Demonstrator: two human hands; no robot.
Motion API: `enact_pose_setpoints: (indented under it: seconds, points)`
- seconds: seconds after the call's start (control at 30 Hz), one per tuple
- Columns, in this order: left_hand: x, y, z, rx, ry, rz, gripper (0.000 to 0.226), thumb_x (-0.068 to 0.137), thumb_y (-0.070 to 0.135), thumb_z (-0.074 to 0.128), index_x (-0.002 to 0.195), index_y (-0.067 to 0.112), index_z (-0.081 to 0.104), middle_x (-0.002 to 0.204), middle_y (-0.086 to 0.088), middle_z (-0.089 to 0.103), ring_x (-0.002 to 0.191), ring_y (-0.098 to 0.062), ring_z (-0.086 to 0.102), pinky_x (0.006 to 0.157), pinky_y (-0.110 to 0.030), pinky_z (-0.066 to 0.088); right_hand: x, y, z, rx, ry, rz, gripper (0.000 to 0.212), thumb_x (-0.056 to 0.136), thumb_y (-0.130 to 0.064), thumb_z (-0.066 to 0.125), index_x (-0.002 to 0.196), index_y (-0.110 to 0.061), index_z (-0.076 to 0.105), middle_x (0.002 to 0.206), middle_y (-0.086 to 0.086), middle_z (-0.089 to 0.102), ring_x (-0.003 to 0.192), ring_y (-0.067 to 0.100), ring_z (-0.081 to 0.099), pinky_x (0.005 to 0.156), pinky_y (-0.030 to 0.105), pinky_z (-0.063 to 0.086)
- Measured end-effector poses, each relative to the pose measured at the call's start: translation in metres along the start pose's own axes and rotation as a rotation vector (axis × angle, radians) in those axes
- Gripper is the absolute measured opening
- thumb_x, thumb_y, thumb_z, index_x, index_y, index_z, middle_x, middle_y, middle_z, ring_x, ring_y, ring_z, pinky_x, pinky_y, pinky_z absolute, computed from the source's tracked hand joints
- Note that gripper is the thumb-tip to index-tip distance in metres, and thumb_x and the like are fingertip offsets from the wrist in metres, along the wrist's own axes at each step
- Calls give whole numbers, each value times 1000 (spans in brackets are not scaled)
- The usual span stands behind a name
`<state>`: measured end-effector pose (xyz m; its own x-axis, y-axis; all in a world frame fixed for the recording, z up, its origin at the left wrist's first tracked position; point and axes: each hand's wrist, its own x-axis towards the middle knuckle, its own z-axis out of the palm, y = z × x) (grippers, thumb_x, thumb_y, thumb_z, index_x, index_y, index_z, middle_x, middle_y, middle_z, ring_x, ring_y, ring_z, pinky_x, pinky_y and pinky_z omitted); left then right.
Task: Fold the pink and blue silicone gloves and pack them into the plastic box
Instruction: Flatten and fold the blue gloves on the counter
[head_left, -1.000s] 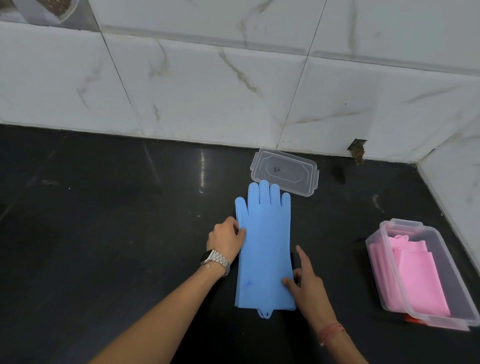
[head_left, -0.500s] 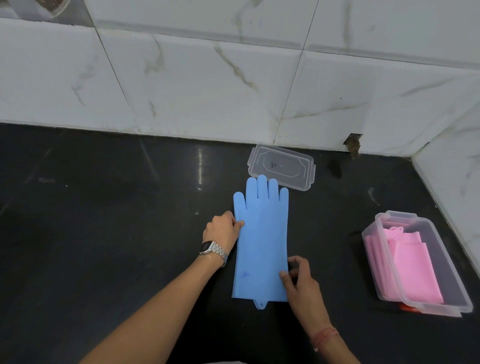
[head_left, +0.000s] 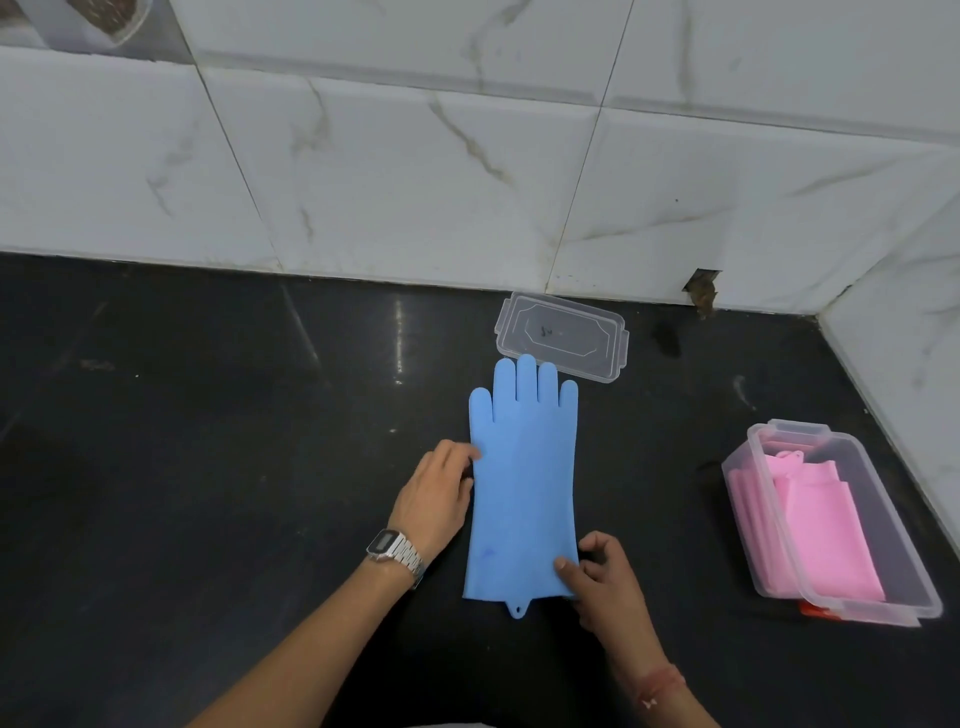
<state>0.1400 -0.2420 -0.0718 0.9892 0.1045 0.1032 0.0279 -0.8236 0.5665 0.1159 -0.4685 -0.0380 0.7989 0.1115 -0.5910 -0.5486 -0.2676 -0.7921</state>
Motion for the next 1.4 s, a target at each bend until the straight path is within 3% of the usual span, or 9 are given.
enact_pose_setpoints:
  seconds: [0.13,0.33,0.53,0.77,0.9,0.97,1.17,1.27,1.4]
  points:
    - [-23,-14,-2,108,-58,278,52,79,-1,58,125,23,54,129,3,53,118,-17,50,90,-30,48,-4,-11,3,167,-95,34,17,94,-12,59,87,-15,44,60,0,61,41,8,39,38,19,29]
    - [-32,-19,7,104,-161,378,60,84,11,56,139,27,41,142,8,44,134,-13,38,109,-27,28,-5,-26,7,431,-166,50,15,92,-9,59,83,-14,49,57,0,53,39,6,37,31,17,26]
    - [-22,-10,14,63,-179,431,52,86,23,58,137,24,45,140,6,48,131,-12,42,110,-26,26,-11,-38,5,772,-208,161,8,81,-8,62,81,-11,55,57,2,50,36,5,40,27,14,28]
    - [-17,-8,15,-21,-142,402,28,88,17,55,115,21,55,127,7,61,119,-12,55,100,-28,43,-1,-29,-8,758,-152,79,12,92,-7,47,97,-13,56,71,9,58,50,13,47,37,20,36]
    - [-13,-9,12,-60,-171,341,22,91,18,53,112,21,54,124,9,63,112,-12,59,95,-25,42,7,-21,-13,590,-200,-92,55,71,8,41,117,-12,62,101,11,72,67,17,57,54,25,42]
    - [-11,-8,11,-60,-184,319,24,93,18,46,115,20,54,122,8,63,108,-13,60,93,-27,44,12,-17,-14,335,-160,-203,65,75,21,35,122,-16,61,112,5,73,76,15,62,59,24,46]
    - [-7,-3,9,-45,-175,265,18,99,33,31,104,24,46,87,5,57,73,-15,53,65,-27,35,31,-11,-18,-86,53,-407,35,88,-3,66,89,-38,67,89,-11,72,79,4,65,67,14,51]
    - [-6,-3,9,-33,-178,253,20,99,36,29,100,23,44,86,5,53,72,-15,51,64,-29,40,43,-13,-19,-159,94,-498,32,86,-1,69,96,-32,68,104,-7,65,94,6,64,78,11,49]
    - [-6,-4,13,-33,-199,258,21,92,35,46,108,22,49,98,7,54,86,-9,52,69,-22,41,53,-17,-19,-195,-58,-551,38,91,-3,64,119,-29,64,126,-16,60,115,-2,57,89,8,45]
